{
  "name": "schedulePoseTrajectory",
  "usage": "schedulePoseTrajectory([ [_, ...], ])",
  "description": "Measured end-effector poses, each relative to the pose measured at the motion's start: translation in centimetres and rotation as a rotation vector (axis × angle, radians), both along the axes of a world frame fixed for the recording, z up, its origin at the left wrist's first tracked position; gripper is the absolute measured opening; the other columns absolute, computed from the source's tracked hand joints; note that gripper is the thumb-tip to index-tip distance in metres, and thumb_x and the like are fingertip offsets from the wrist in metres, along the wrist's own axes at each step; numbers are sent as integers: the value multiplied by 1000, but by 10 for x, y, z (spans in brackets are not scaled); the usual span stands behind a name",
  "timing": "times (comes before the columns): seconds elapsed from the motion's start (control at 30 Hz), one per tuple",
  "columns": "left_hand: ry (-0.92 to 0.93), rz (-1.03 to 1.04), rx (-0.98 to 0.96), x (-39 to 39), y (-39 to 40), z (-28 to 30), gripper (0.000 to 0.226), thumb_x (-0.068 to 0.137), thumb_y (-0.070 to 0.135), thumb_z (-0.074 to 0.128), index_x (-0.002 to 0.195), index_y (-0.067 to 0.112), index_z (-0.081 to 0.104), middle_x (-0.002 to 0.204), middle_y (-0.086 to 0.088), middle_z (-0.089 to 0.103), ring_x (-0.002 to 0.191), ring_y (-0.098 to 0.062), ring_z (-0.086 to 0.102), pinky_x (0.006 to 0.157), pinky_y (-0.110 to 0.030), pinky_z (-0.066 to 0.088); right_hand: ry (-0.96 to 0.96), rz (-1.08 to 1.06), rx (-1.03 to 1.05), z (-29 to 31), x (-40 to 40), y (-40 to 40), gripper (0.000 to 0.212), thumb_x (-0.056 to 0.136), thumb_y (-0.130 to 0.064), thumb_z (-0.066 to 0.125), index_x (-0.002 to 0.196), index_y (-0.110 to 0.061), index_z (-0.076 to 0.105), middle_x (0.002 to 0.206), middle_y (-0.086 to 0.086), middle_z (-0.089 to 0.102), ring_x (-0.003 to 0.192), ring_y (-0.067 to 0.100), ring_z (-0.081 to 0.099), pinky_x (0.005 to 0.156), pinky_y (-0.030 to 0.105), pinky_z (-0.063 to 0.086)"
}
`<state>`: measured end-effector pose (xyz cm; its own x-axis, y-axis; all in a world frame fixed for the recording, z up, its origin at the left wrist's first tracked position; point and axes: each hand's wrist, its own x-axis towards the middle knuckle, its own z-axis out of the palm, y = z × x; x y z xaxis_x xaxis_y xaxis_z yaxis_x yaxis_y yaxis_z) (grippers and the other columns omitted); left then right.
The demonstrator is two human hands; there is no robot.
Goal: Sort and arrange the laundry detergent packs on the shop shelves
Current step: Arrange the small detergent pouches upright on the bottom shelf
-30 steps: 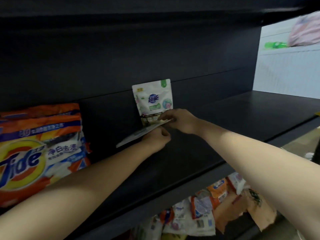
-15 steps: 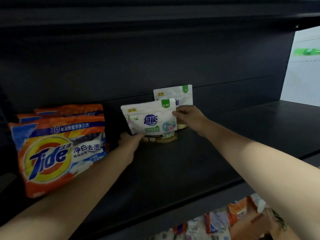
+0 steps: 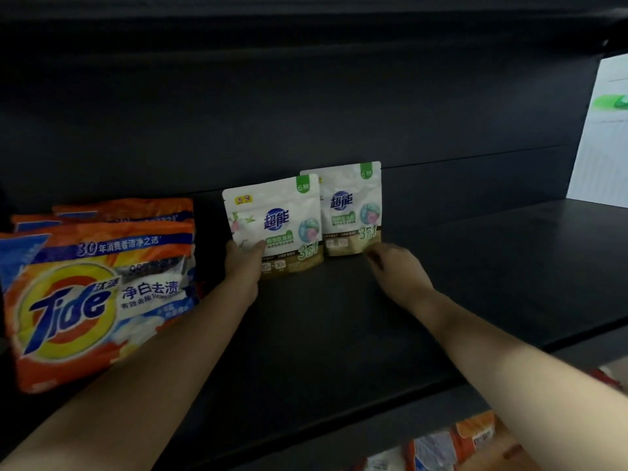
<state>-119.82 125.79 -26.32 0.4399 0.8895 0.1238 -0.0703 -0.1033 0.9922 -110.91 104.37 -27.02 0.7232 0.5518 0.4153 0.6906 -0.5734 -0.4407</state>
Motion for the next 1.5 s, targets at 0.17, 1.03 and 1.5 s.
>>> schedulePoseTrajectory([
  [0.17, 7, 141, -7, 20, 16, 3, 51, 94, 15, 55, 139, 10, 34, 139, -12, 47, 122, -31, 49, 86, -33, 42, -43, 23, 1, -5, 4, -2, 27, 99, -22, 43, 121, -16, 56, 116, 4, 58, 102, 18, 57, 88, 35, 49],
  [1.03, 254, 180, 54, 16, 14, -26, 70, 86, 31, 66, 143, 8, 32, 143, -17, 39, 128, -35, 41, 105, -45, 39, -53, -13, -88, -8, 9, 1, 27, 99, -20, 40, 122, -13, 54, 121, 6, 56, 106, 20, 55, 87, 34, 49],
  [1.5, 663, -319, 743, 2, -118, -13, 52, 93, 27, 56, 141, 20, 38, 147, -4, 35, 137, -22, 31, 110, -34, 30, -153, -25, -297, 2, -3, -61, 32, 99, -20, 38, 129, -14, 47, 131, 6, 49, 121, 22, 45, 97, 32, 42],
])
